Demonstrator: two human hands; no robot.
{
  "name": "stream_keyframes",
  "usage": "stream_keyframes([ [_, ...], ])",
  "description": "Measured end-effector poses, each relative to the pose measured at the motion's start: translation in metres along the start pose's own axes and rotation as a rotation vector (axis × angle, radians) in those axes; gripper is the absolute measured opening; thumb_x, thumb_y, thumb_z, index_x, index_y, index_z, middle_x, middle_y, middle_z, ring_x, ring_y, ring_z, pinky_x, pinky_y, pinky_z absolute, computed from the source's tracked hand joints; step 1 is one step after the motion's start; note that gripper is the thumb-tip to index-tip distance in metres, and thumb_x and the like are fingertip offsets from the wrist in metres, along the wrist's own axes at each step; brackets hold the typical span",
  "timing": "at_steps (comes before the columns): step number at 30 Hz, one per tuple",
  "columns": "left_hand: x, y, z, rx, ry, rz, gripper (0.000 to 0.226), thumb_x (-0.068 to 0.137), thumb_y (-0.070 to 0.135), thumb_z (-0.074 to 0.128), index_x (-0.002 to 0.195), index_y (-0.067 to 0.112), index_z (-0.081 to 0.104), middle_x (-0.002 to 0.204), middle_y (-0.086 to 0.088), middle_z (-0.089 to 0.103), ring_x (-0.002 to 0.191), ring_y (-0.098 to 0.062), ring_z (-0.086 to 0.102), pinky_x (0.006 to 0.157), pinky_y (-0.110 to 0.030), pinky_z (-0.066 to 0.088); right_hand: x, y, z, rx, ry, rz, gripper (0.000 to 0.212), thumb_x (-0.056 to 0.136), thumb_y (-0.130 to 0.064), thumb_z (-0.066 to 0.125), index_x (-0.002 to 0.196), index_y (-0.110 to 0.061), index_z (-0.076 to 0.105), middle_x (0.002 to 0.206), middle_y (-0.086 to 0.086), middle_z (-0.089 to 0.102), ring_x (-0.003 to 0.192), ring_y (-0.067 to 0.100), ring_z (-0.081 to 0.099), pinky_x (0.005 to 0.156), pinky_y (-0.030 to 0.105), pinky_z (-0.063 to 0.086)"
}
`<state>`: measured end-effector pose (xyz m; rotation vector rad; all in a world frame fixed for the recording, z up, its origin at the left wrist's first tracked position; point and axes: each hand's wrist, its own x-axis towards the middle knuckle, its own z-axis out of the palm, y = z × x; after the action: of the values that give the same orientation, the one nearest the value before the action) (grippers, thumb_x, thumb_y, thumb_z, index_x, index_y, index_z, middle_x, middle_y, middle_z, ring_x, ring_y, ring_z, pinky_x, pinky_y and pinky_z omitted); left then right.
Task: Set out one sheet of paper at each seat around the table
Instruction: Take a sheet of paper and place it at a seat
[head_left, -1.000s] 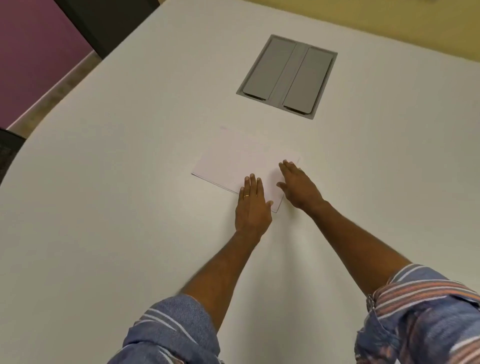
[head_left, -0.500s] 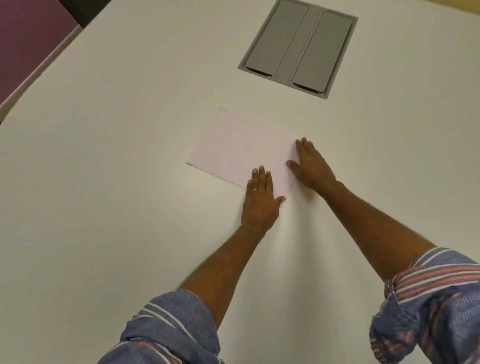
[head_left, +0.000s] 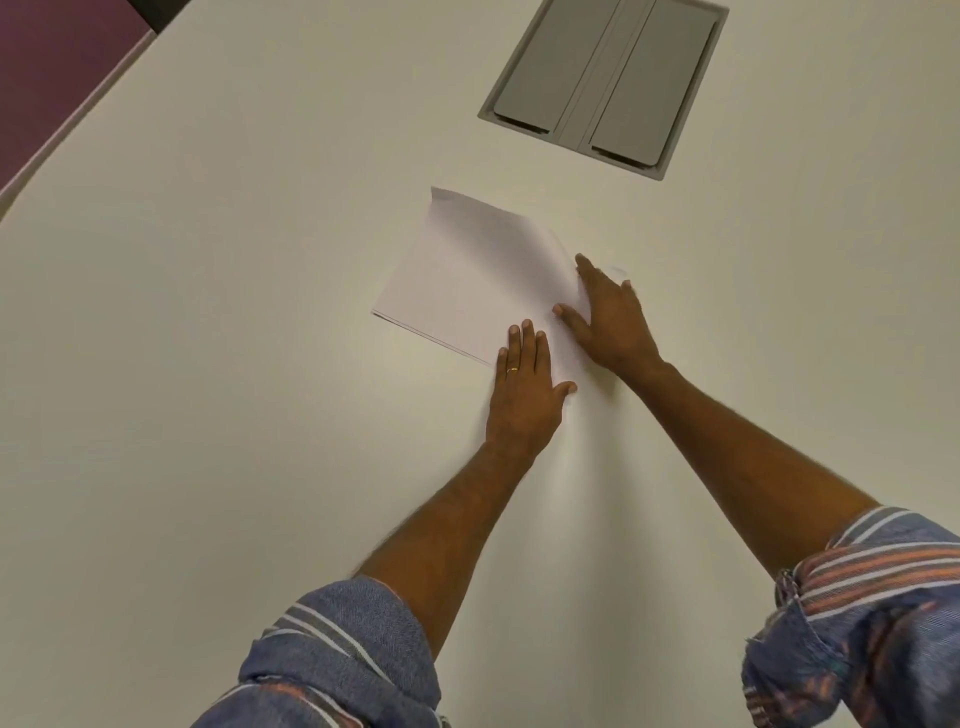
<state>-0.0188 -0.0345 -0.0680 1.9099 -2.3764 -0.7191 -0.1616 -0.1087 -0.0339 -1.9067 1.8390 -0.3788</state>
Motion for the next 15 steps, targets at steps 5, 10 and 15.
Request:
stream_keyframes([
  [5, 0.001, 0.0, 0.001, 0.077, -0.006, 0.027, 0.08, 0.104, 0.053, 0.032, 0.159, 0.005, -0.001, 0.167, -0.016, -0.012, 0.154, -0.032, -0.014, 0.127, -0.047, 0.004, 0.008, -0.021, -0.02, 0.42, 0.175, 0.128, 0.088, 0.087, -0.045, 0.074, 0.155, -0.013, 0.029, 0.162, 0.007, 0.028, 0.149, 0.023, 0.029, 0.122, 0.041, 0.028],
  [10, -0.001, 0.003, -0.002, 0.058, 0.009, 0.0, 0.084, 0.104, 0.052, 0.036, 0.158, 0.004, -0.006, 0.166, -0.016, -0.016, 0.153, -0.032, -0.017, 0.127, -0.046, 0.006, 0.016, -0.02, -0.045, 0.588, 0.243, 0.243, 0.071, 0.086, -0.025, 0.077, 0.147, -0.018, 0.042, 0.145, 0.002, 0.05, 0.122, 0.015, 0.051, 0.105, 0.03, 0.047],
  [15, -0.019, 0.004, -0.01, -0.273, 0.309, 0.067, 0.078, 0.103, 0.048, 0.037, 0.159, 0.009, 0.0, 0.169, -0.007, -0.002, 0.156, -0.021, -0.005, 0.127, -0.036, 0.009, 0.008, -0.02, -0.057, 0.604, 0.243, 0.219, 0.034, 0.084, -0.014, 0.072, 0.118, -0.014, 0.069, 0.115, -0.004, 0.068, 0.101, 0.011, 0.062, 0.096, 0.037, 0.056],
])
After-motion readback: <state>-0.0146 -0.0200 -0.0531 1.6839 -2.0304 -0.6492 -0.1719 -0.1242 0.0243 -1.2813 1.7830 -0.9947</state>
